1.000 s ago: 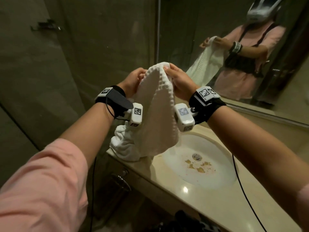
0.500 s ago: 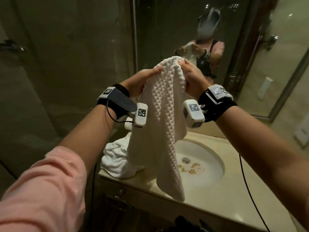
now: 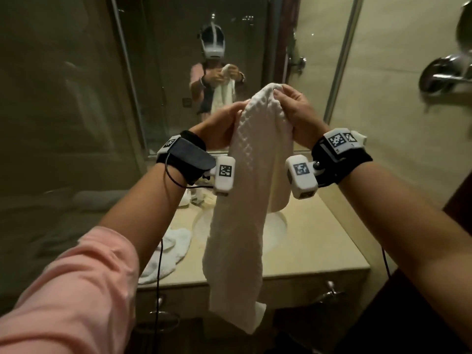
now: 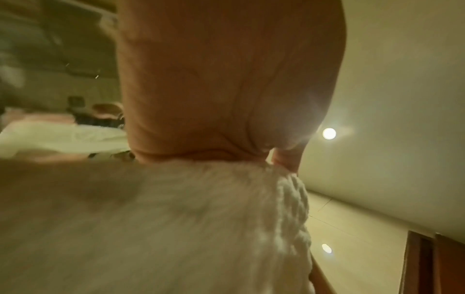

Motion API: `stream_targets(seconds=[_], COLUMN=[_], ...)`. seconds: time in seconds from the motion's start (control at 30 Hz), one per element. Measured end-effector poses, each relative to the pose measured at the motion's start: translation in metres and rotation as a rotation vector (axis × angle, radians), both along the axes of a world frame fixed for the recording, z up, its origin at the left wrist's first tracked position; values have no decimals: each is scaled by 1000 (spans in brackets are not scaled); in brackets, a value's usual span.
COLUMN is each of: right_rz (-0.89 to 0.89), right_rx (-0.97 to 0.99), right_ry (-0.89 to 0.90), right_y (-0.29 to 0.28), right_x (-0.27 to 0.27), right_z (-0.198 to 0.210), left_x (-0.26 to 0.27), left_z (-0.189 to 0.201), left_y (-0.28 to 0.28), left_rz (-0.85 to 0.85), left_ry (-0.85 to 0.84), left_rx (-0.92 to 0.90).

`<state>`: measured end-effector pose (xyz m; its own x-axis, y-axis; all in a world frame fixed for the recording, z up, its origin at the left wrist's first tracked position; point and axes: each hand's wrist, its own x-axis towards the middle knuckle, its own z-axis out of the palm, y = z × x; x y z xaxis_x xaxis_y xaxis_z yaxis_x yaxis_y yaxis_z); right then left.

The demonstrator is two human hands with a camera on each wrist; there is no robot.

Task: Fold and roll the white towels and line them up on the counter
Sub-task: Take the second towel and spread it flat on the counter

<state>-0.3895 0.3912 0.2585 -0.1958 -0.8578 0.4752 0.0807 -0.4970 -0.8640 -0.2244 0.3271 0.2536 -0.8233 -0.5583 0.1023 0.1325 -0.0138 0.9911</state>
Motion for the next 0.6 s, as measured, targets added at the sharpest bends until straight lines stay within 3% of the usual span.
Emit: stream_targets(seconds=[0.1, 0.2, 0.3, 0.4, 0.47, 0.6], right_rz=[-58, -97, -177, -275, -288, -300], right_rx=[46, 101, 150, 215, 254, 302], right_ry=[96, 330, 545, 634, 635, 677], right_y=[28, 51, 61, 66, 70, 72], right_x=[-14, -26, -36, -42, -46, -61], right_z=[-1, -5, -13, -21, -26, -35], left_x=[-13, -24, -34, -42, -48, -58], left_z=[-7, -14, -22, -28, -33, -42], left_y=[12, 22, 22, 21, 20, 11], left_rz=[-91, -96, -199, -260, -281, -245], left_ry=[-31, -72, -85, -109, -116, -207], left_rx=[51, -23, 76, 75, 37, -267])
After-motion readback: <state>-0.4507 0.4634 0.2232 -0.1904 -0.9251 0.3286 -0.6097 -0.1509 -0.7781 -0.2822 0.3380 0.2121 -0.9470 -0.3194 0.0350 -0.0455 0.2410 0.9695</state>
